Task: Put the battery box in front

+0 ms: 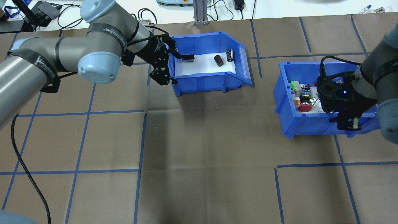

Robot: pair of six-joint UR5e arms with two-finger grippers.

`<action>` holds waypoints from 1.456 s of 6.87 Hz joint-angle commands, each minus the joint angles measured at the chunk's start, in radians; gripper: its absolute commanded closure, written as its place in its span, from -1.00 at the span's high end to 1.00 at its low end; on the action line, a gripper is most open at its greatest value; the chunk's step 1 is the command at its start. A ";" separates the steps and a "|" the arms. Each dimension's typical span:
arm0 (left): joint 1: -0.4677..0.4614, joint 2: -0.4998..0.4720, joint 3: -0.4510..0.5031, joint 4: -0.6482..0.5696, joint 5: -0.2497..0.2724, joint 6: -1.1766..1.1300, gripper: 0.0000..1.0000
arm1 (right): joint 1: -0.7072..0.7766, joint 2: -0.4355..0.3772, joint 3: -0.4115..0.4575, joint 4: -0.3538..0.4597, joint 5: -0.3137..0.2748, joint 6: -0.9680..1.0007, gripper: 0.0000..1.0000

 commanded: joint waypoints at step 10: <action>0.003 0.387 -0.011 -0.422 0.384 1.385 0.98 | 0.747 0.114 0.079 -0.283 0.004 0.699 -0.92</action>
